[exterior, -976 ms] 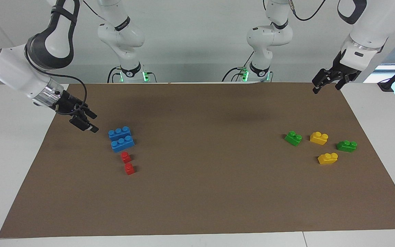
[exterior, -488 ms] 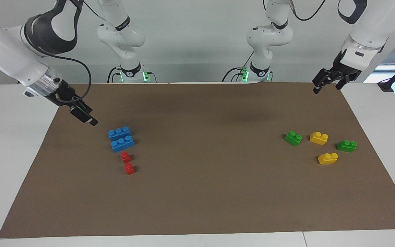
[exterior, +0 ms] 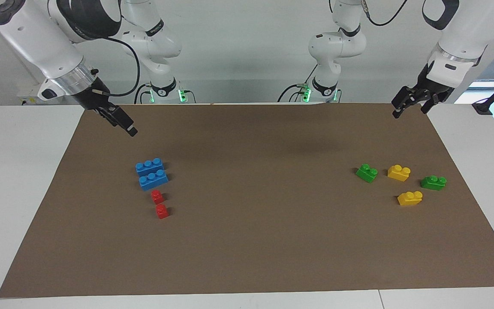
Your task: Remove green block with left arm and hold with right
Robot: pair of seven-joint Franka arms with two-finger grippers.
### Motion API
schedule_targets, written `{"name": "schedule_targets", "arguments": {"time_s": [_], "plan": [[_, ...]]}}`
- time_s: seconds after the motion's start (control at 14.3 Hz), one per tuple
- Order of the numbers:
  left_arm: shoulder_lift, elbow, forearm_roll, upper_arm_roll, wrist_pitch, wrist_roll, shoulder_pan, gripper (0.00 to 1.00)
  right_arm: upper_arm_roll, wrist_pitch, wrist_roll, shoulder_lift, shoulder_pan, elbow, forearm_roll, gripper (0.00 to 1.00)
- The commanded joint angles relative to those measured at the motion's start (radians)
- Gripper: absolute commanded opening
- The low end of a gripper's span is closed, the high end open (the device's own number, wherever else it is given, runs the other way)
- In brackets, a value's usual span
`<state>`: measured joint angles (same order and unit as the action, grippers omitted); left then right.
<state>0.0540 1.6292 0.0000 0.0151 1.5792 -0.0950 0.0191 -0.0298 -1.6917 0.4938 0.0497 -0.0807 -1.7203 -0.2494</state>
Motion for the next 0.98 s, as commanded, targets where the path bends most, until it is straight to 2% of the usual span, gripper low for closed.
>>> {"name": "schedule_targets", "arguments": {"time_s": [0.0,0.28,0.42,0.91], "plan": [[-0.005,-0.012,-0.002,0.0,0.007,0.015,0.004,1.0,-0.001,0.056,-0.144,0.006,-0.005,0.04,0.047,1.0],[-0.005,-0.012,-0.002,0.0,0.007,0.015,0.004,1.0,-0.002,0.104,-0.308,0.007,-0.004,0.073,0.079,1.0],[-0.005,-0.012,-0.002,0.0,0.007,0.015,0.005,1.0,-0.016,0.113,-0.369,-0.001,0.011,0.106,0.134,1.0],[-0.005,-0.012,-0.002,0.0,0.007,0.015,0.005,1.0,-0.021,0.164,-0.413,-0.021,0.022,0.179,0.196,1.0]]}}
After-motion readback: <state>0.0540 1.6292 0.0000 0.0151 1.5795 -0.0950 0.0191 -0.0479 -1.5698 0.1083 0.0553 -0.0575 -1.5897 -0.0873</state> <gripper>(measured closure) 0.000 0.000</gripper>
